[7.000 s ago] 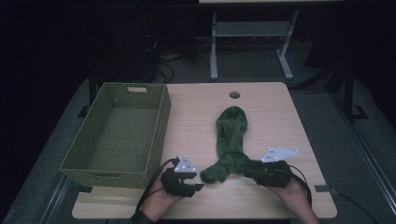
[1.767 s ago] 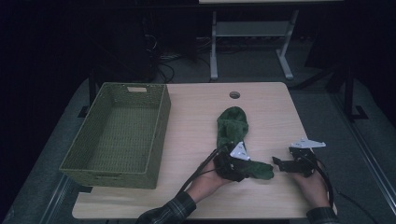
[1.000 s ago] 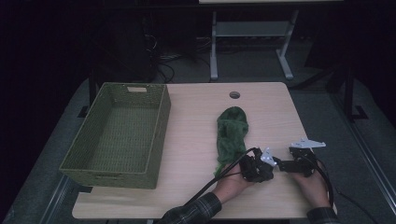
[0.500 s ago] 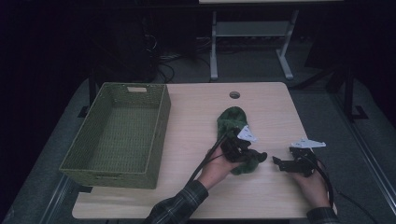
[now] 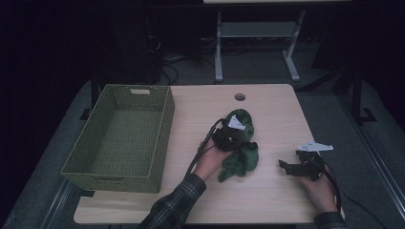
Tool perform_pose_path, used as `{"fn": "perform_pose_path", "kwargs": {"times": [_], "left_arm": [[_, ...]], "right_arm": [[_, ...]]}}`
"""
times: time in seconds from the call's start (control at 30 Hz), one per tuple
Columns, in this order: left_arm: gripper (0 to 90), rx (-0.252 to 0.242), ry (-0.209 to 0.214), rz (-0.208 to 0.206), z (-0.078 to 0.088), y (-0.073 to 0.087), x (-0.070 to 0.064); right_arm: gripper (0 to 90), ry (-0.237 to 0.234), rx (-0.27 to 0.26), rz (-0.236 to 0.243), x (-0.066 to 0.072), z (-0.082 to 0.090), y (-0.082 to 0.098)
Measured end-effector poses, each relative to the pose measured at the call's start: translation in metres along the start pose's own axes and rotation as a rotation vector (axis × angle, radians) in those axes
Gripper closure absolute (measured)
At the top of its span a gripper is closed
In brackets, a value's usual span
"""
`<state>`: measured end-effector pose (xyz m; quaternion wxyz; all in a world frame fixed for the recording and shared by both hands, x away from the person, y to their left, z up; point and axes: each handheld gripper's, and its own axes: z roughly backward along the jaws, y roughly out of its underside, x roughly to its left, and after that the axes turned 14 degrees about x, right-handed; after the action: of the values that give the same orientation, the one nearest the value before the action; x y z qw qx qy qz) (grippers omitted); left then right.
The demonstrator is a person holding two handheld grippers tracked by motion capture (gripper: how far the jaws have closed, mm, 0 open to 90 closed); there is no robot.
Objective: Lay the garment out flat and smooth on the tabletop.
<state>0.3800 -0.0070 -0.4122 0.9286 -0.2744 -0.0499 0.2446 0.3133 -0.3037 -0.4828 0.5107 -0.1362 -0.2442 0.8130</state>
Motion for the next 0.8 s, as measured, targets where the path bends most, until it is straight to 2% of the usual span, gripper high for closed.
{"fn": "perform_pose_path", "kwargs": {"times": [0.23, 0.37, 0.53, 0.67, 0.73, 0.8], "left_arm": [[79.7, -0.016, -0.050, 0.016, 0.006, 0.002, 0.005], [79.5, -0.040, -0.033, 0.006, 0.015, 0.001, 0.000], [79.6, -0.063, 0.034, -0.037, 0.013, -0.006, -0.017], [80.6, -0.039, 0.040, -0.063, 0.003, -0.010, -0.026], [81.6, 0.007, 0.026, -0.058, -0.011, -0.011, -0.025], [82.7, 0.019, 0.018, -0.054, -0.015, -0.010, -0.023]], "right_arm": [[15.9, 0.000, 0.000, 0.001, 0.000, 0.000, 0.000], [15.9, 0.000, 0.000, 0.000, 0.000, 0.000, 0.000], [15.9, 0.000, 0.000, 0.000, 0.000, 0.000, 0.000], [15.9, 0.000, 0.000, -0.001, 0.000, 0.000, 0.000], [15.9, 0.000, 0.000, -0.001, 0.000, 0.000, 0.000], [15.9, 0.000, 0.000, -0.001, 0.000, 0.000, 0.000]]}}
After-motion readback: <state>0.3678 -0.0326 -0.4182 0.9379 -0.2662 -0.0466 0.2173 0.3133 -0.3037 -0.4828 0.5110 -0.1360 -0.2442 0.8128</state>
